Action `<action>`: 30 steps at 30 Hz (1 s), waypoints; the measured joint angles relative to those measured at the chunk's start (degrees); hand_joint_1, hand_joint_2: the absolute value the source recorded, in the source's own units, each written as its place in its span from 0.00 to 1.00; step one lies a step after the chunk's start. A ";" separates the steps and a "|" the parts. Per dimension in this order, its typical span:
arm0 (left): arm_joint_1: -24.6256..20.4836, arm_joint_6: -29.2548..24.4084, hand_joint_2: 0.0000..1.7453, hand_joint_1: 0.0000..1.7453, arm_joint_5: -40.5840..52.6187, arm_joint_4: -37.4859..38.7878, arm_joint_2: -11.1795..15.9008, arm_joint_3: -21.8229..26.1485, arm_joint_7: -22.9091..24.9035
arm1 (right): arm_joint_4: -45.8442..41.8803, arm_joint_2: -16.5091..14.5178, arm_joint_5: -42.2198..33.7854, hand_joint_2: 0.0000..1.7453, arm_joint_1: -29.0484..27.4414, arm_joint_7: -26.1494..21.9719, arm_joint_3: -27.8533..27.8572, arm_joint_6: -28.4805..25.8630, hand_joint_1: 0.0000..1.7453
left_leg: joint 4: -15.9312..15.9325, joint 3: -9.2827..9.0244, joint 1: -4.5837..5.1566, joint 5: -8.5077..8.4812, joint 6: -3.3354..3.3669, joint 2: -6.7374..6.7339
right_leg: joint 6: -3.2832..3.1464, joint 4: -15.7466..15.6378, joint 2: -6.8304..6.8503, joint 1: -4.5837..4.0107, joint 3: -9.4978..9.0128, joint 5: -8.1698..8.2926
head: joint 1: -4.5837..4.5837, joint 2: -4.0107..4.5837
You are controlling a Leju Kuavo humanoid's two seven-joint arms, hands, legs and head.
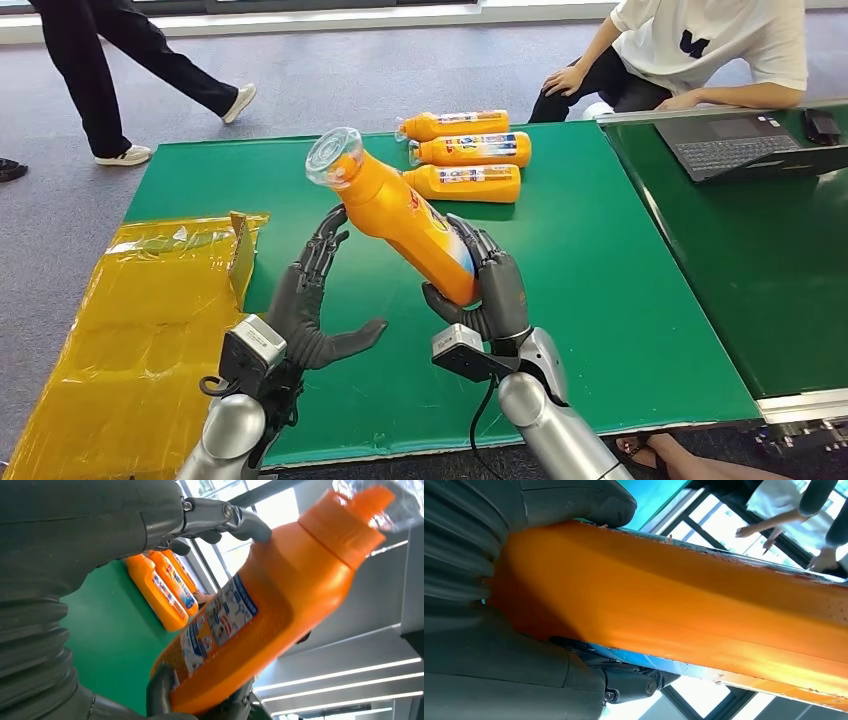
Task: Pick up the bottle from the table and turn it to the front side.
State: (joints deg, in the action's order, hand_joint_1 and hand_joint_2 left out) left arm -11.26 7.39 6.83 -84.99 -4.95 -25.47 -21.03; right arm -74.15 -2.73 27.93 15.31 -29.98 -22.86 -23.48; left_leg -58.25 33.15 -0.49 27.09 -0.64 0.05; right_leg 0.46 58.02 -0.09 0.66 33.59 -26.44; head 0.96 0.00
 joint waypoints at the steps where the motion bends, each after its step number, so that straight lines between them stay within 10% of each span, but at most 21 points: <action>1: -0.07 0.36 1.00 0.00 0.33 0.02 0.02 -0.55 0.06 | 0.41 -0.10 -0.29 1.00 0.12 -0.23 0.00 0.05 1.00 | 0.00 0.00 0.00 0.00 0.00 0.00 | 0.00 0.00 0.00 0.00 0.01 0.00 | 0.00 0.00; 30: -19.25 0.37 1.00 0.00 -3.27 17.57 -6.15 -6.38 10.16 | 3.57 -3.16 -2.94 1.00 1.72 2.15 3.74 0.78 1.00 | -0.04 0.02 0.00 -0.06 -0.05 -0.02 | -0.01 0.00 -0.04 -0.01 0.09 0.09 | 0.01 0.00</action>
State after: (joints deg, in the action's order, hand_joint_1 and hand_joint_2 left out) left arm -30.51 7.77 3.56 -67.42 -11.10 -31.85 -10.86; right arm -70.58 -5.90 24.99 17.04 -27.83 -19.12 -22.70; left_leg -58.29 33.17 -0.49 27.02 -0.69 0.03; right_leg 0.45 58.03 -0.14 0.65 33.68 -26.35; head 0.97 0.00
